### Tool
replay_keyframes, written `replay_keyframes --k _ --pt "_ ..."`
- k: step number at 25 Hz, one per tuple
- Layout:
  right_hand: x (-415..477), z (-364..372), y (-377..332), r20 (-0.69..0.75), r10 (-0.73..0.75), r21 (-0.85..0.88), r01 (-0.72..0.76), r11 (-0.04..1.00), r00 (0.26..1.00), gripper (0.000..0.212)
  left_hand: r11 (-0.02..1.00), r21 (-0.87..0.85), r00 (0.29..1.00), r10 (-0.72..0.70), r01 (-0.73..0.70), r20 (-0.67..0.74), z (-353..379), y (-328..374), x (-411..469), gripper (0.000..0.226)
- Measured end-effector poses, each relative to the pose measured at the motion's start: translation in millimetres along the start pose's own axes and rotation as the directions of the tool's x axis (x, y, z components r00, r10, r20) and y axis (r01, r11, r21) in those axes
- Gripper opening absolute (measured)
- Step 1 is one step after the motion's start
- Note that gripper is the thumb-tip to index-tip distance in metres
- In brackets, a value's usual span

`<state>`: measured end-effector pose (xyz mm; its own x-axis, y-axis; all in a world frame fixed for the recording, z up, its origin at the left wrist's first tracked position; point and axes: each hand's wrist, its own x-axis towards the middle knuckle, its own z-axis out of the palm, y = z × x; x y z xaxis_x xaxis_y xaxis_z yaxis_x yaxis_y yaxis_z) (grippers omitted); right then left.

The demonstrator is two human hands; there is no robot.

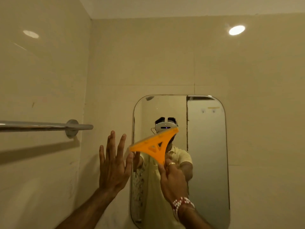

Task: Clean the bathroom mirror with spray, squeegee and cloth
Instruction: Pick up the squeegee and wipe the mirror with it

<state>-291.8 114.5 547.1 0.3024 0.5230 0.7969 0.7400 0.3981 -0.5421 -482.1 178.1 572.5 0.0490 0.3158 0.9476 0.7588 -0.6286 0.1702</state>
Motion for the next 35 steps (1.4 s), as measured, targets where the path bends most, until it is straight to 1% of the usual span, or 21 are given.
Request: replay_keyframes --k 3,4,5,7,8,10,12,15,18,22,26,29,30,32,35 --pt "-16 -7 2 0.000 -0.021 -0.064 0.021 0.998 1.000 0.017 1.000 -0.010 1.000 -0.002 0.002 -0.005 -6 5 -1 0.077" --pt "-10 -14 -3 -0.012 -0.056 -0.067 0.055 0.996 0.998 0.018 1.000 -0.008 1.000 -0.001 0.001 -0.014 -7 7 0 0.077" --pt "-1 -23 -10 -0.036 -0.101 -0.070 0.099 0.993 0.994 0.024 1.000 -0.006 1.000 0.002 -0.002 -0.022 -8 9 -1 0.076" --pt "31 -44 -29 -0.075 -0.194 -0.120 0.184 0.975 0.978 0.043 1.000 0.006 0.999 0.017 -0.017 -0.040 -7 13 1 0.072" --pt "50 -54 -41 -0.084 -0.236 -0.161 0.221 0.962 0.968 0.046 1.000 0.011 0.999 0.023 -0.023 -0.046 -6 14 1 0.070" --pt "88 -69 -70 -0.072 -0.297 -0.270 0.268 0.925 0.952 0.043 0.999 0.015 0.997 0.037 -0.036 -0.066 -3 20 1 0.068" --pt "116 -77 -98 -0.028 -0.317 -0.381 0.283 0.880 0.948 0.041 0.998 0.033 0.995 0.056 -0.053 -0.080 -1 27 2 0.067" --pt "139 -79 -111 0.057 -0.275 -0.474 0.268 0.839 0.960 0.047 0.998 0.046 0.996 0.052 -0.049 -0.072 2 33 6 0.071" --pt "140 -84 -100 0.072 -0.230 -0.498 0.235 0.835 0.970 0.047 1.000 0.011 0.996 0.013 -0.012 -0.093 6 32 10 0.073" --pt "137 -113 -65 0.011 -0.208 -0.489 0.186 0.852 0.978 0.045 1.000 0.024 0.996 0.008 -0.006 -0.084 14 41 11 0.076" --pt "133 -171 -26 -0.103 -0.116 -0.520 0.046 0.853 0.988 0.046 0.998 0.044 0.994 0.052 -0.048 -0.093 23 56 13 0.074" --pt "130 -216 -6 -0.247 0.006 -0.468 -0.125 0.875 0.969 0.047 0.999 -0.032 0.994 0.039 -0.043 -0.100 28 66 15 0.075" --pt "129 -223 -4 -0.278 0.034 -0.442 -0.160 0.883 0.960 0.046 0.997 -0.060 0.994 0.034 -0.040 -0.101 30 68 16 0.075" --pt "126 -222 -4 -0.287 0.093 -0.368 -0.200 0.908 0.953 0.046 0.996 -0.077 0.994 0.032 -0.041 -0.106 32 71 17 0.074" --pt "107 -197 -1 -0.249 0.228 -0.195 -0.279 0.940 0.941 0.046 0.997 -0.074 0.994 0.026 -0.034 -0.109 31 67 15 0.075"
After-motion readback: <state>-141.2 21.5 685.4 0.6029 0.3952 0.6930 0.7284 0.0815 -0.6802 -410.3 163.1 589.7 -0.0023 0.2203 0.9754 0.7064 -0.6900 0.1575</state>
